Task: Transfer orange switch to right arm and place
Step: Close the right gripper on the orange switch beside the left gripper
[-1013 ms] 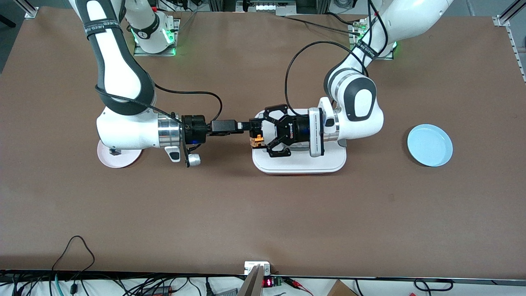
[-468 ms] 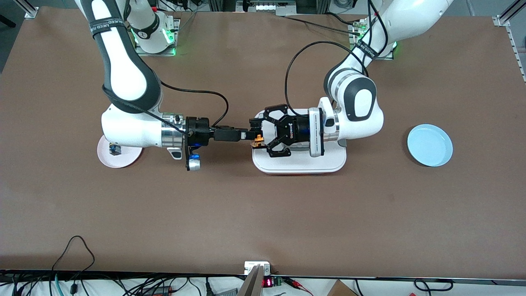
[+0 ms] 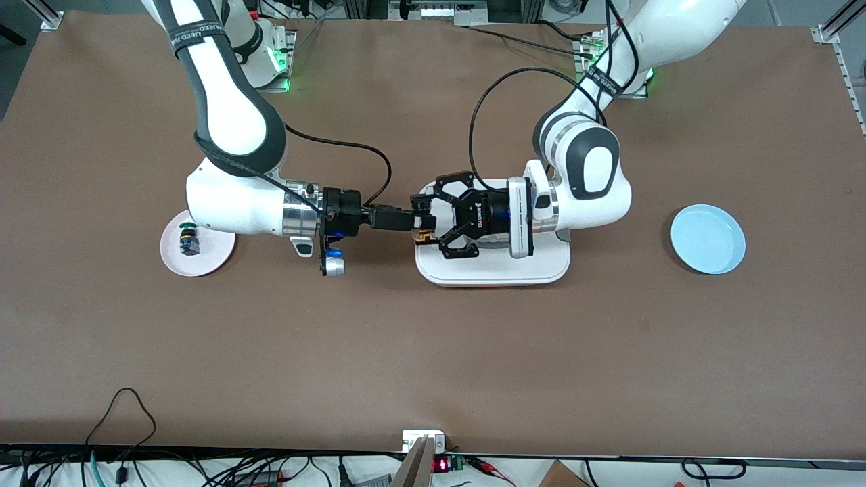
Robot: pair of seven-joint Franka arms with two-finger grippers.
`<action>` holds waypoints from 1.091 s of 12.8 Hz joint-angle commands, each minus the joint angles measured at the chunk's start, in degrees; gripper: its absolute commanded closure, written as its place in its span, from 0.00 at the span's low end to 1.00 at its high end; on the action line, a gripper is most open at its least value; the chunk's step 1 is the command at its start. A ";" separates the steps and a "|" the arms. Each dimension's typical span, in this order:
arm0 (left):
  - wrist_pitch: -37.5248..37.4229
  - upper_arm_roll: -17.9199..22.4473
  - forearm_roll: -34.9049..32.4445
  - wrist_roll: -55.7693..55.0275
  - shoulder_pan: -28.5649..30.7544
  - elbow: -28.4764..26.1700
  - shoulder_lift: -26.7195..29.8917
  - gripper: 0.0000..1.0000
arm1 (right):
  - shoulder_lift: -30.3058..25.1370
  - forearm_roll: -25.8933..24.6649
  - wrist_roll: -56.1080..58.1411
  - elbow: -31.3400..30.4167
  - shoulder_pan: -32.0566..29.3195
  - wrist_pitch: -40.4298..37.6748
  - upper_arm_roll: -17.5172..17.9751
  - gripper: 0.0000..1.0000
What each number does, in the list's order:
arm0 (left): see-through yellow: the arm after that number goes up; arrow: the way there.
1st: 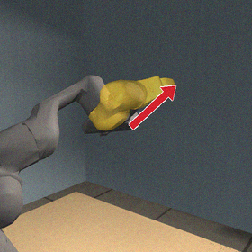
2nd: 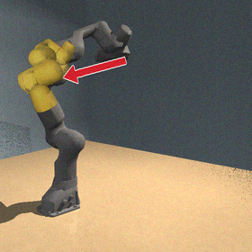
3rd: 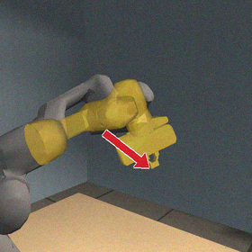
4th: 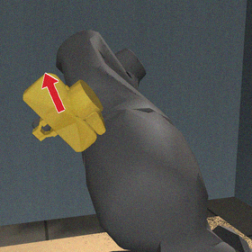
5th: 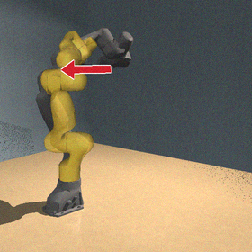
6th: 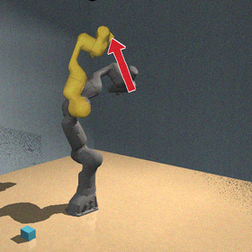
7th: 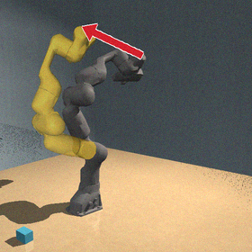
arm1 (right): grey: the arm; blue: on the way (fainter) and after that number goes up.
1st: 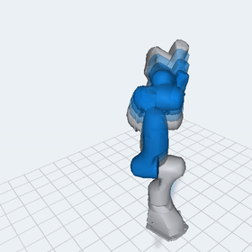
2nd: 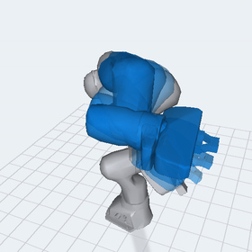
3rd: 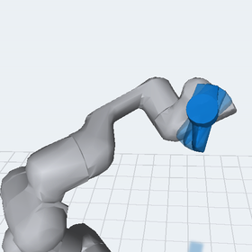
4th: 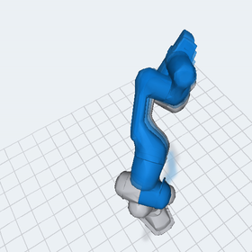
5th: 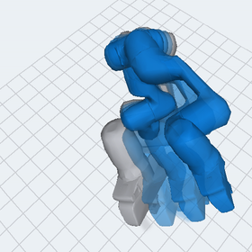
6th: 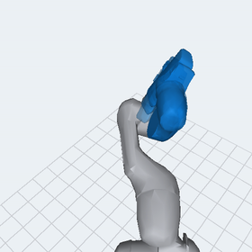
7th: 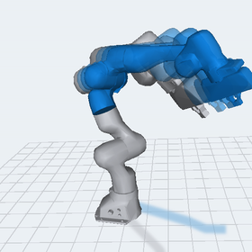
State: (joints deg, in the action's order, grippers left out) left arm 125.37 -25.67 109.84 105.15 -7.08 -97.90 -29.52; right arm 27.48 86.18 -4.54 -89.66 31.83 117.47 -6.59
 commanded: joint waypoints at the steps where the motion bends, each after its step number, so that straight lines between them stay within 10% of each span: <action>1: 0.49 0.10 1.96 1.90 -0.56 0.70 -0.10 0.74 | -0.41 1.27 -0.56 -0.42 0.68 0.66 -0.45 0.26; 9: 0.58 0.10 1.96 1.47 -0.48 0.70 -0.10 0.71 | -0.58 1.27 -0.12 -0.07 0.68 1.88 -0.45 0.83; 10: 0.58 0.10 1.87 1.46 -0.48 0.61 -0.01 0.49 | -0.67 1.27 -0.12 0.01 0.68 2.06 -0.45 0.85; 11: 0.49 0.10 1.61 1.64 -0.74 0.52 -0.10 0.00 | -0.67 1.27 -0.12 0.01 0.68 2.07 -0.45 0.85; 14: 0.49 0.10 1.43 1.29 -0.83 0.17 0.08 0.00 | -0.84 1.27 -0.21 0.10 0.60 2.07 -0.53 0.85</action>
State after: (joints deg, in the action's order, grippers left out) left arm 125.71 -25.70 109.85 105.18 -7.61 -97.85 -29.81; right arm 27.35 86.91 -4.38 -89.22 31.95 118.82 -6.76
